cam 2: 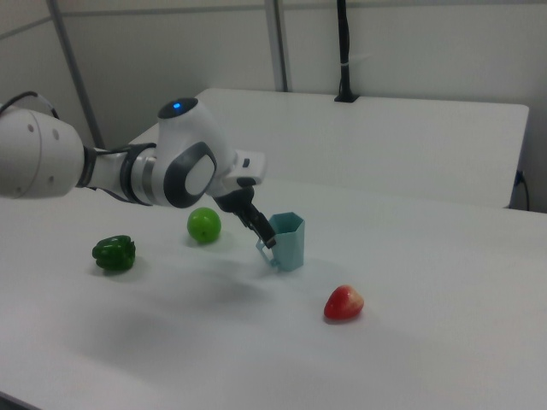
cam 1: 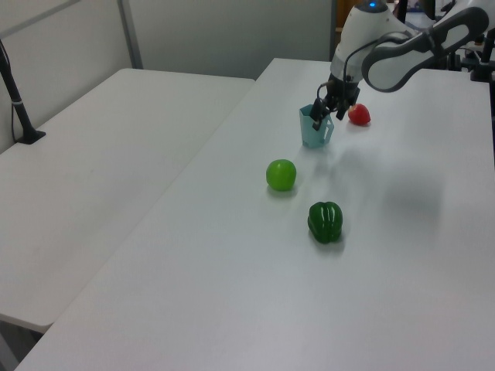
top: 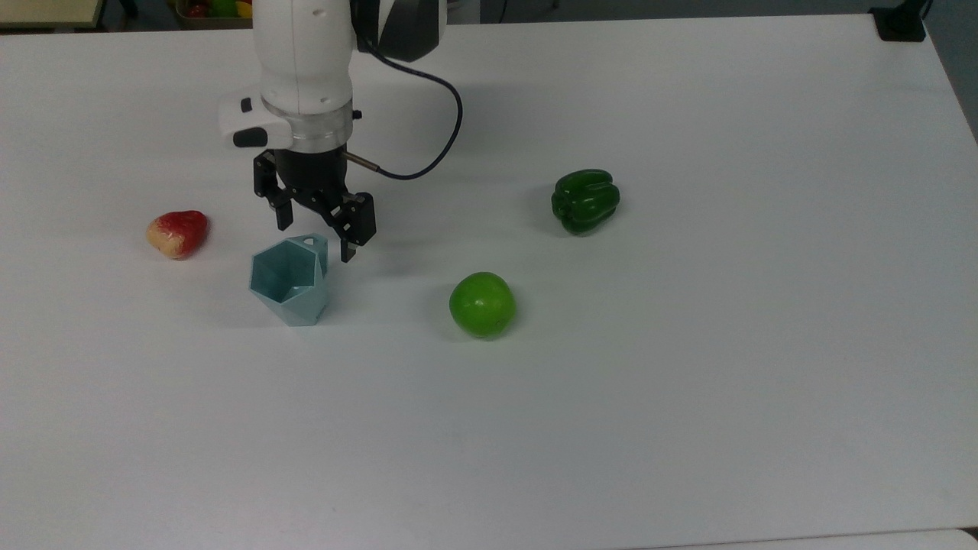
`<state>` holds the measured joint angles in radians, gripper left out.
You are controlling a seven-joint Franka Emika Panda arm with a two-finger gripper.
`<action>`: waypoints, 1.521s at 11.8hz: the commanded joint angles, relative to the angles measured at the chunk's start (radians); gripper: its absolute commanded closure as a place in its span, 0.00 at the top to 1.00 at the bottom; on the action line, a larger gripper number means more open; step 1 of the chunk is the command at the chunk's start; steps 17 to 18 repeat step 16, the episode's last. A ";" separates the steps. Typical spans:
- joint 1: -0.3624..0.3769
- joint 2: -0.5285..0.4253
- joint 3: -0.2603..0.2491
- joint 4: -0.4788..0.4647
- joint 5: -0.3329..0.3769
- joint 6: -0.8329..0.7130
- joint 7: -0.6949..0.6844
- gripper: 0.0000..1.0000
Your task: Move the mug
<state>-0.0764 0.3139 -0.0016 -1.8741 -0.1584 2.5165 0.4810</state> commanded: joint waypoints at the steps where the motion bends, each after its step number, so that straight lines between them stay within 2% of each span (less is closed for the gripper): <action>1: 0.007 -0.154 0.020 -0.019 -0.004 -0.187 0.010 1.00; 5: 0.056 -0.324 0.020 -0.010 0.020 -0.506 -0.054 1.00; 7: 0.058 -0.357 0.026 0.054 0.152 -0.679 -0.164 1.00; 9: 0.058 -0.361 0.026 0.128 0.194 -0.858 -0.275 1.00; 18: 0.050 -0.365 0.009 0.150 0.185 -0.852 -0.311 1.00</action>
